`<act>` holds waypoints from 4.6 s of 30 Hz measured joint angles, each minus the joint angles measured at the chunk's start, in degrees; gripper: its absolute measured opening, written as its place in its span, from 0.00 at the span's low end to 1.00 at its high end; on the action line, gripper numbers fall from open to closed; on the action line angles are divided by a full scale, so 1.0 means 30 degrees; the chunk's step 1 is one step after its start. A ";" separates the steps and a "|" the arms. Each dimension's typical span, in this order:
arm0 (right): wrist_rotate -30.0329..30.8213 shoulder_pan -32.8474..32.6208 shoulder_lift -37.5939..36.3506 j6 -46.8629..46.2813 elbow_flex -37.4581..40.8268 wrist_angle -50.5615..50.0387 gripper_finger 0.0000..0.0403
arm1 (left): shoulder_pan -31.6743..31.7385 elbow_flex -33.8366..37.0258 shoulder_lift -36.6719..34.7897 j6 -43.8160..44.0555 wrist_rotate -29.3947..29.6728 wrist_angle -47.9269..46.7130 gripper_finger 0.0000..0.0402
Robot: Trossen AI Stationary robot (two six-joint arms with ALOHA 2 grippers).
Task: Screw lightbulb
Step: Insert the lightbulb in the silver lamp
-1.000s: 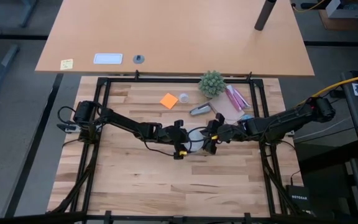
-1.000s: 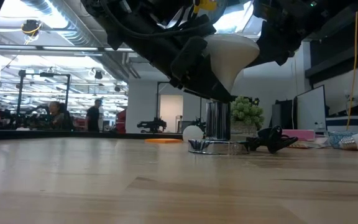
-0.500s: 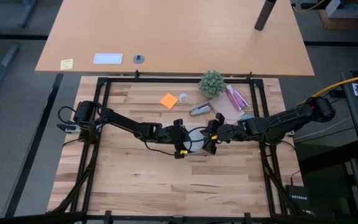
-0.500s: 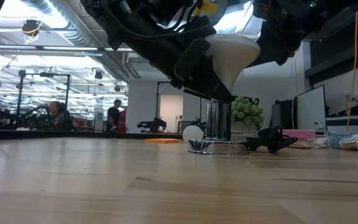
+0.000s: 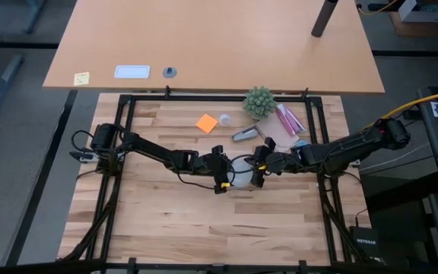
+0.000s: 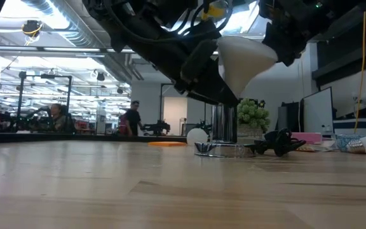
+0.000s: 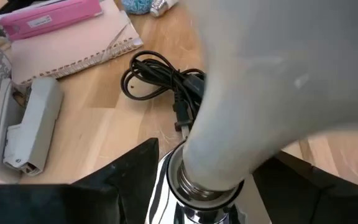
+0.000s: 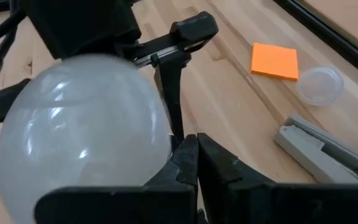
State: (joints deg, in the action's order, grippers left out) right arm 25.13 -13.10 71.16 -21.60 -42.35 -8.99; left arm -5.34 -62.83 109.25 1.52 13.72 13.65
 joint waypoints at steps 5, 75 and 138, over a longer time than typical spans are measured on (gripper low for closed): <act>0.0351 0.0000 0.0000 -0.0601 0.0000 0.0023 0.01 | 0.0000 0.0000 0.0006 0.0060 0.0000 0.0198 0.60; 0.0923 -0.6193 0.9690 -1.0791 -0.4575 -0.0432 0.01 | -0.4384 -0.0459 -0.0706 -0.6335 -0.4974 -0.4400 0.60; 0.2129 -1.3822 0.9092 -1.8639 -1.4159 -2.6550 0.01 | -0.2514 -0.0481 -0.3784 0.3344 -0.4342 -0.4264 0.35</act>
State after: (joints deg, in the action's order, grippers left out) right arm 31.52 -54.57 98.43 -77.52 -84.82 -88.64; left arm -12.89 -64.27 97.90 11.55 0.69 0.86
